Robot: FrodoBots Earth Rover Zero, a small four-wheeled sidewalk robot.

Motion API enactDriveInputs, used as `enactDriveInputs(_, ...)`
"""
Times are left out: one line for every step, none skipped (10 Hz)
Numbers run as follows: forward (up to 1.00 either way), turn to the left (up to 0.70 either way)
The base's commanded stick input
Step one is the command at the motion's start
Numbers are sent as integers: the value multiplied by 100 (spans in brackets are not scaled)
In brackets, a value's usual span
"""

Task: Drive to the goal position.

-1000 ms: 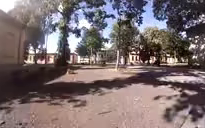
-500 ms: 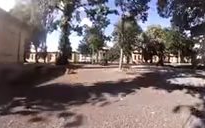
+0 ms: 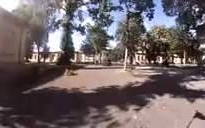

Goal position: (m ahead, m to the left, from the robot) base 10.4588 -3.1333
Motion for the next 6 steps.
enactDriveInputs(100, 0)
enactDriveInputs(100, 0)
enactDriveInputs(100, 0)
enactDriveInputs(100, 0)
enactDriveInputs(100, 0)
enactDriveInputs(100, 0)
